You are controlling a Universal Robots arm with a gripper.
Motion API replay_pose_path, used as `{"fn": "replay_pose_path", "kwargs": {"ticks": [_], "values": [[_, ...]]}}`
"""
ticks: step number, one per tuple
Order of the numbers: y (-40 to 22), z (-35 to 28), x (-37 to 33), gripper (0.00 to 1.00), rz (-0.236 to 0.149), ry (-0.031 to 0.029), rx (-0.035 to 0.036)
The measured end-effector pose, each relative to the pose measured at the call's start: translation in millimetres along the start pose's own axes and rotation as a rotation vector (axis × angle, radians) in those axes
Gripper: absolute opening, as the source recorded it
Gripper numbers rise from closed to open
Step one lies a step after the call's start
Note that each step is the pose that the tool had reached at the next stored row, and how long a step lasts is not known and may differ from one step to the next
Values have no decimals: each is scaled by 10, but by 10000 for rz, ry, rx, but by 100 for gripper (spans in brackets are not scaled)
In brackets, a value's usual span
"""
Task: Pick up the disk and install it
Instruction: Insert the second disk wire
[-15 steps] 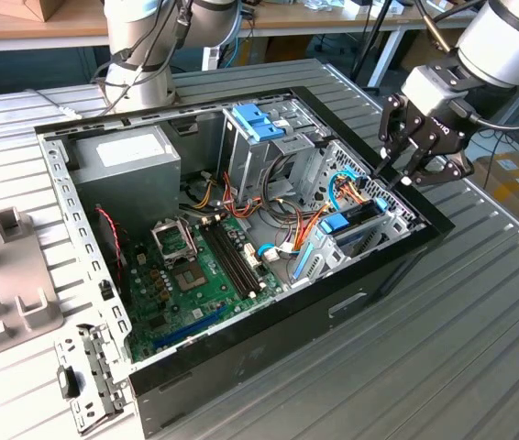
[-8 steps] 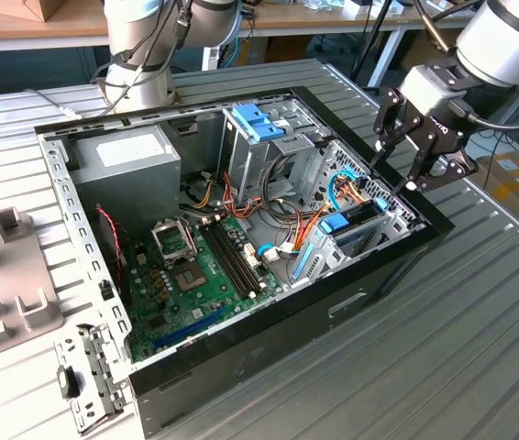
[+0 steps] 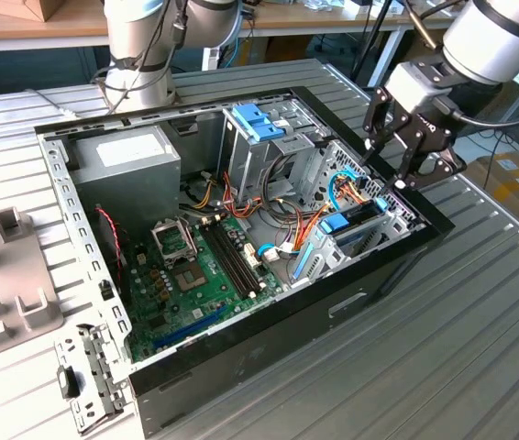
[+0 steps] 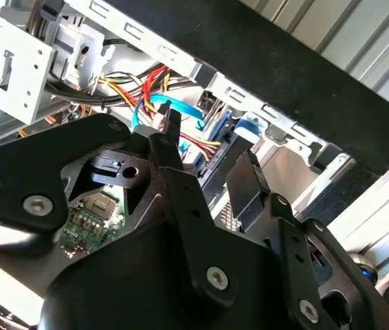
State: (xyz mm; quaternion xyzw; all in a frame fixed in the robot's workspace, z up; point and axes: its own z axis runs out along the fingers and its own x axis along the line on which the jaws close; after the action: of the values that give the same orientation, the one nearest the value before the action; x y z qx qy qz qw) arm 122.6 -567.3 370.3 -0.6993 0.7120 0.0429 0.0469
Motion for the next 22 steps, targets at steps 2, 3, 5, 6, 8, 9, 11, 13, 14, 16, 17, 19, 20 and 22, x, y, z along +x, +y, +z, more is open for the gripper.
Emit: {"fn": "replay_pose_path", "kwargs": {"ticks": [2, 3, 5, 6, 8, 9, 11, 13, 14, 16, 17, 19, 20, 22], "values": [[41, 3, -7, 55, 1, -13, 0], [67, 6, -8, 55, 1, -27, 0], [96, 8, -7, 55, 0, -54, -1], [117, 9, -7, 55, 0, -68, -1], [136, 11, -5, 55, 0, -70, -1], [145, 16, 2, 55, 1, -70, -1], [160, 43, 22, 55, 0, -71, -1], [164, 62, 27, 55, 0, -69, -1], [165, 64, 27, 55, 0, -69, -1], [165, 65, 28, 55, 0, -69, -1], [165, 66, 28, 55, 0, -70, -1], [165, 66, 28, 55, 0, -69, -1], [165, 66, 28, 53, 0, -70, -1], [165, 67, 28, 40, 0, -70, -1]]}}
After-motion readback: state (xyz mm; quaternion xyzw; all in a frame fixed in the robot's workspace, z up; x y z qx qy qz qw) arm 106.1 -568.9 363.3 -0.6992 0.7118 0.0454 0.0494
